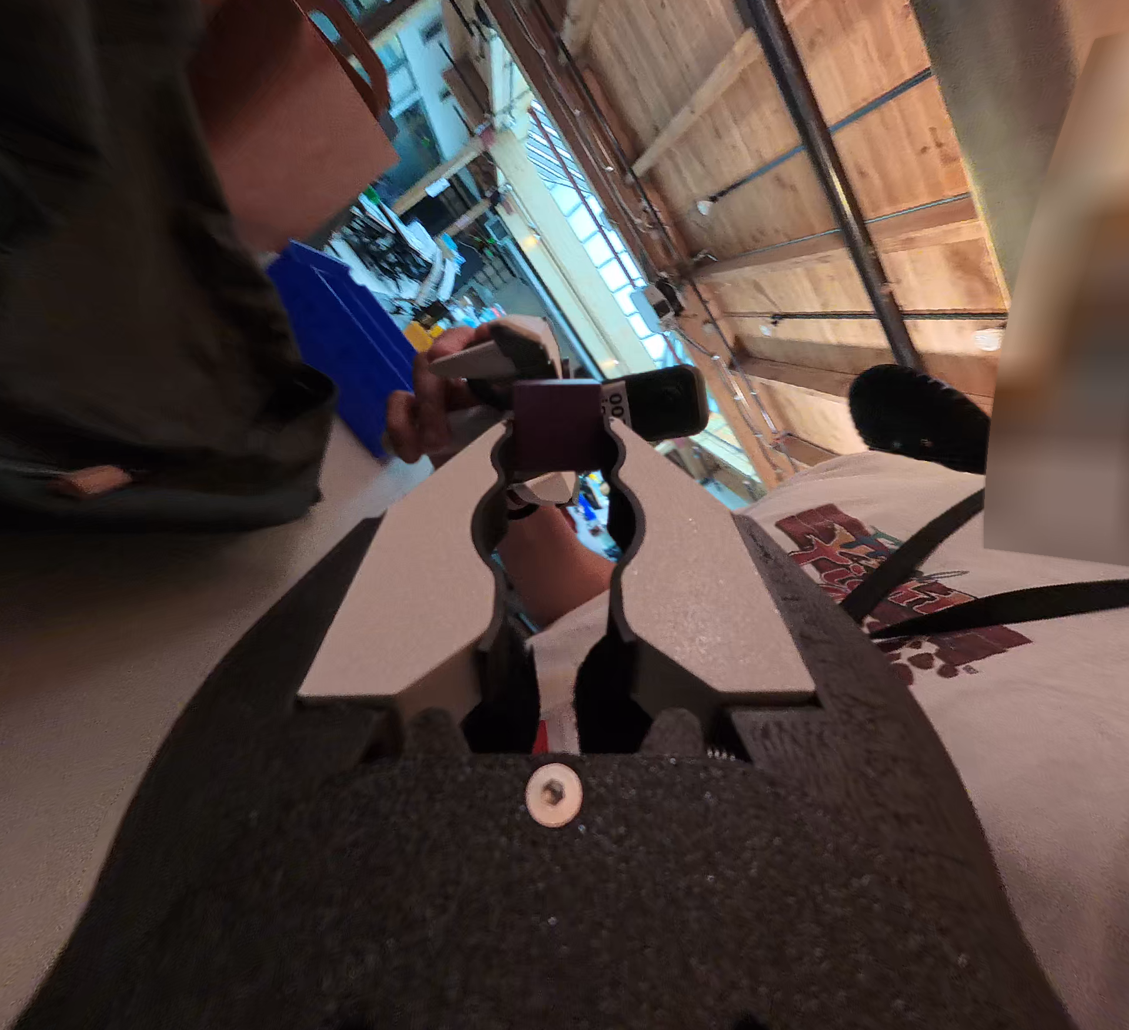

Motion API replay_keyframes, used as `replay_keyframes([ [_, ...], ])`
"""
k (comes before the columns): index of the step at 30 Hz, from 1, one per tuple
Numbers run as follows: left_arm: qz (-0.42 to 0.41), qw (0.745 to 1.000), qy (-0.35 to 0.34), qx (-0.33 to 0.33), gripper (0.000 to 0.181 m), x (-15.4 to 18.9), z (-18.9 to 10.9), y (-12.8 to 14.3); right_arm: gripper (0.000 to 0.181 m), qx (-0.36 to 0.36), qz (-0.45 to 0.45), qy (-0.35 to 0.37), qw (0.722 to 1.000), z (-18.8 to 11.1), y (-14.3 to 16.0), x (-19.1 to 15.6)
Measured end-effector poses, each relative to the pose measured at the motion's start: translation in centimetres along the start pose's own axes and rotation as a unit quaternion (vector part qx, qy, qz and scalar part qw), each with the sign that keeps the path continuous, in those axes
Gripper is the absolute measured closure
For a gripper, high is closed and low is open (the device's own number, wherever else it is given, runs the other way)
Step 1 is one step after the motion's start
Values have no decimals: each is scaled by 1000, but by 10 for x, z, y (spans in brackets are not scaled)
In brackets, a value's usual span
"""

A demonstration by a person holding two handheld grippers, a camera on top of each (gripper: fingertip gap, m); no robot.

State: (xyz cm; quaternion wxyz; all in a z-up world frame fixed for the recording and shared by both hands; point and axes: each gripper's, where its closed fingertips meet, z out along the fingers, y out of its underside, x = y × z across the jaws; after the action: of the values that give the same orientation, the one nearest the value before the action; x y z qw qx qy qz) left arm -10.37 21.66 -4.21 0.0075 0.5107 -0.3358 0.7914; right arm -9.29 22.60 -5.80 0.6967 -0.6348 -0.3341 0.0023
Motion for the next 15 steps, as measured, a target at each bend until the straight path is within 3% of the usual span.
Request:
replay_keyframes([
  [5,-36,999,-2,-35,154,-13,27,24,155,4,-19,-50,999,-9,-3,-13],
  [8,-27,998,-23,-46,153,-19,32,30,155,-10,-15,-51,999,-18,5,-13],
  [10,-12,997,-45,-58,138,-21,27,34,154,-37,-14,-19,999,-34,17,9],
  [13,46,990,-119,-53,138,-27,7,33,155,-156,43,18,987,-74,66,63],
  [15,73,982,-164,-58,138,-30,-8,36,154,-303,112,12,946,-106,123,86],
])
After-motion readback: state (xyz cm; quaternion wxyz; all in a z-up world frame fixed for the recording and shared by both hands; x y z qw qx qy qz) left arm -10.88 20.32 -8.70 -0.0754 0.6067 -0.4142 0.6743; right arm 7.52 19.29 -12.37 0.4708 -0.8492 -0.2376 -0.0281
